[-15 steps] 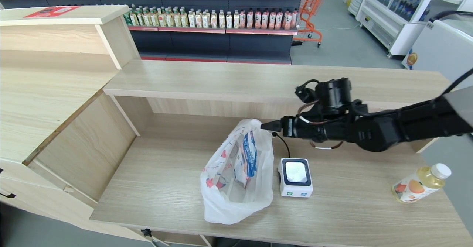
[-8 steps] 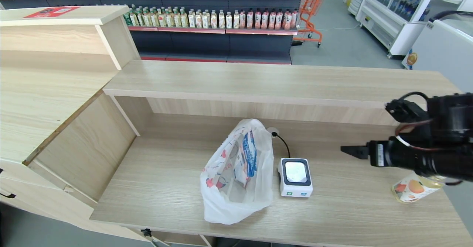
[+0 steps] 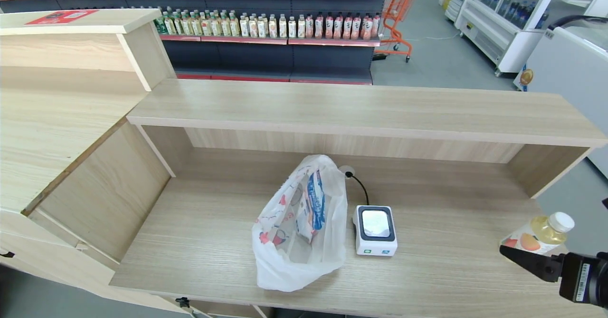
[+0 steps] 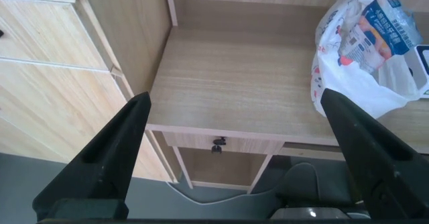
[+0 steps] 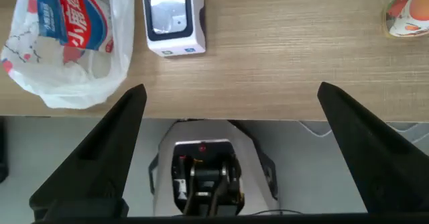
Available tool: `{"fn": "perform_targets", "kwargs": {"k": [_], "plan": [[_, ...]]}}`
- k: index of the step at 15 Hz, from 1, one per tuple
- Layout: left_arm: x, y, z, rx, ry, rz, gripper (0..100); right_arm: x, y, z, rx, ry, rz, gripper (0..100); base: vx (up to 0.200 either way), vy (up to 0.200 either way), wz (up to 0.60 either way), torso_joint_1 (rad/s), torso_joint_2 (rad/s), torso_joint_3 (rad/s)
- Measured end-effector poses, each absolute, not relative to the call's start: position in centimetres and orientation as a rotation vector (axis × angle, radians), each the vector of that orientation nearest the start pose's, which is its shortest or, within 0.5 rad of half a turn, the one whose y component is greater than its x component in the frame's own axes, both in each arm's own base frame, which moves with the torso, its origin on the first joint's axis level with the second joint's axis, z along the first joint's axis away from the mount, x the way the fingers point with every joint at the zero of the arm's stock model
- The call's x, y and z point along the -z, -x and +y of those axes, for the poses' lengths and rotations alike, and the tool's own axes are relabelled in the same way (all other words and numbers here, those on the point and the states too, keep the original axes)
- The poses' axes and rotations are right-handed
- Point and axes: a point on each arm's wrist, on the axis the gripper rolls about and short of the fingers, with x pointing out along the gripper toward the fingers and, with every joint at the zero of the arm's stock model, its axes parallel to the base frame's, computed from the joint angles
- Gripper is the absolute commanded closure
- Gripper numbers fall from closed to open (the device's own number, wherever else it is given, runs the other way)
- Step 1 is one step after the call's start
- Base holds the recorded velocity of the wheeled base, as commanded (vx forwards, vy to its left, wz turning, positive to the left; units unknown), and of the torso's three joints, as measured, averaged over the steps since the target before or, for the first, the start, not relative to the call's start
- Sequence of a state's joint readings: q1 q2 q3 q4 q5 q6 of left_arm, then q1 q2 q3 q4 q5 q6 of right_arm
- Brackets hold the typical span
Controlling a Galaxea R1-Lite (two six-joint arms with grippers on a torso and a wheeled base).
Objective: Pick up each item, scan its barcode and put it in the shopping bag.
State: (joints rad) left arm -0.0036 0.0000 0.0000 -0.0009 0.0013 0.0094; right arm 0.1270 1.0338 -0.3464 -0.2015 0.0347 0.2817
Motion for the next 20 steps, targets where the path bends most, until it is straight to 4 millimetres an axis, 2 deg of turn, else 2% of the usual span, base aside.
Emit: {"fn": "perform_targets", "kwargs": {"k": [2, 7, 11, 14, 17, 20], "plan": [[-7.6, 2.3, 0.0, 0.001, -0.009, -0.001, 0, -16.1, -11.2, 1.7, -0.132, -0.351, 0.484, 0, 0.000, -0.200, 0.00, 0.002, 0.00, 0.002], [-7.6, 2.3, 0.0, 0.002, -0.012, -0.001, 0, -15.8, -8.5, 1.7, -0.270, -0.395, 0.443, 0, 0.000, 0.000, 0.00, 0.000, 0.00, 0.000], [-7.6, 2.3, 0.0, 0.001, -0.010, -0.001, 0, -15.9, -7.7, 1.7, -0.290, -0.391, 0.405, 0, -0.200, 0.000, 0.00, 0.011, 0.01, 0.001], [-7.6, 2.3, 0.0, 0.001, -0.009, -0.001, 0, -15.3, -6.9, 1.5, -0.280, -0.383, 0.398, 0, -0.200, 0.000, 0.00, -0.010, 0.00, 0.002], [-7.6, 2.3, 0.0, 0.003, -0.014, -0.001, 0, -14.2, -5.4, 1.3, -0.280, -0.340, 0.405, 0, 0.000, 0.000, 0.00, 0.000, 0.00, 0.000], [-7.6, 2.3, 0.0, 0.002, -0.013, -0.001, 0, -13.6, -3.9, 1.0, -0.276, -0.329, 0.416, 0, 0.000, -0.200, 0.00, 0.009, 0.00, -0.001]]}}
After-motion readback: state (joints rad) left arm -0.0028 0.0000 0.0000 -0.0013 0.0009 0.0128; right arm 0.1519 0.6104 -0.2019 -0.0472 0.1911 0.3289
